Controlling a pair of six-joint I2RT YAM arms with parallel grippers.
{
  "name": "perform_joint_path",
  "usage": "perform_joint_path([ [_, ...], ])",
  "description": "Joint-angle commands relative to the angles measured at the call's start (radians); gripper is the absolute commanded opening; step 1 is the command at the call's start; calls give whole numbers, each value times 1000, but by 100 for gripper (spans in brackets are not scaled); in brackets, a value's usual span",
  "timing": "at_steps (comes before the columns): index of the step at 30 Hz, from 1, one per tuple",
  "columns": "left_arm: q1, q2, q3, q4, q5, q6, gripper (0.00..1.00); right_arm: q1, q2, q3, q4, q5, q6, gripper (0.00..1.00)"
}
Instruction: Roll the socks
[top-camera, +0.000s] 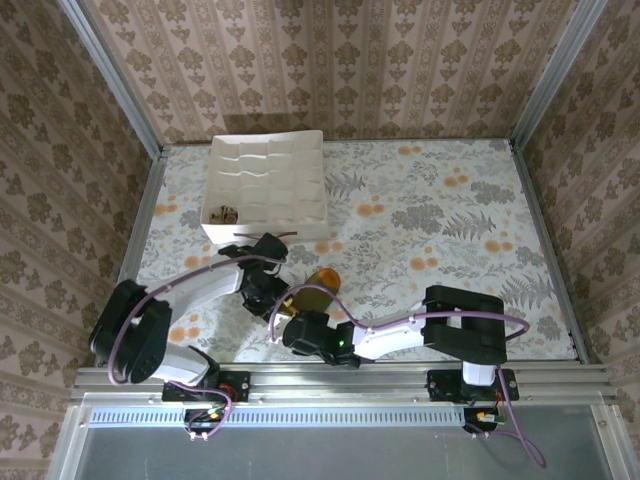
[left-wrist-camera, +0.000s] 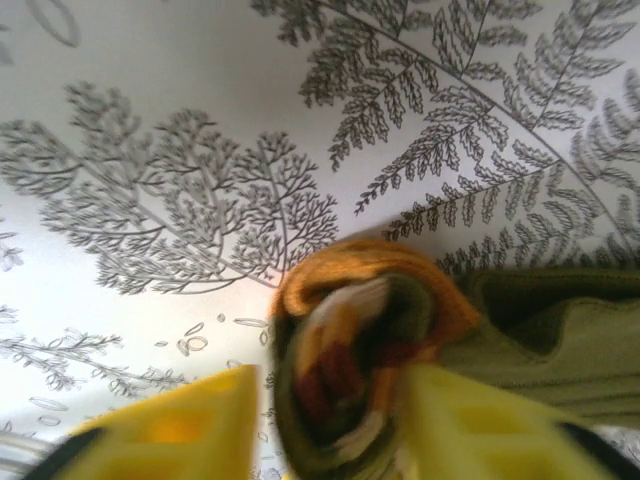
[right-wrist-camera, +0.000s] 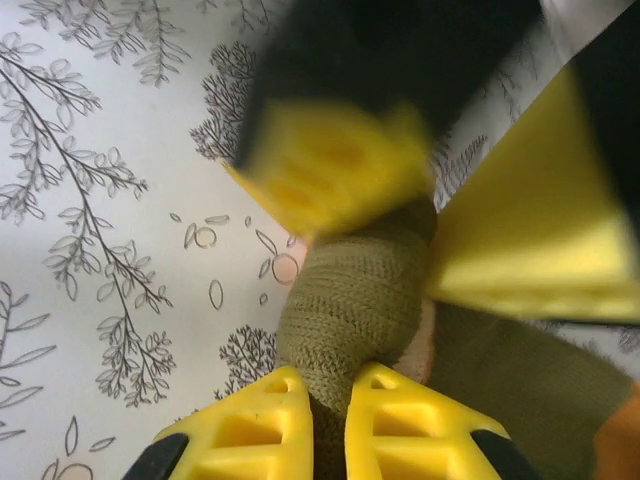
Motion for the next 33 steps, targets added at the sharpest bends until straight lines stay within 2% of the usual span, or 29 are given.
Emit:
perform_joint_path([
  [1, 35, -91, -6, -48, -6, 19, 64, -44, -24, -106, -108, -142, 125, 0],
  [5, 72, -169, 8, -58, -36, 62, 71, -119, -65, -198, -27, -387, 199, 0],
  [11, 63, -238, -10, -20, -49, 106, 70, -239, -88, -319, 134, -635, 310, 0],
  [20, -52, -220, -66, 162, -61, 133, 55, -394, -82, -424, 258, -823, 405, 0],
  [27, -123, -129, -72, 258, -68, 155, 54, -489, -31, -480, 384, -927, 514, 0],
  [33, -165, -40, -59, 345, -65, 182, 55, -513, 7, -488, 425, -980, 548, 0],
])
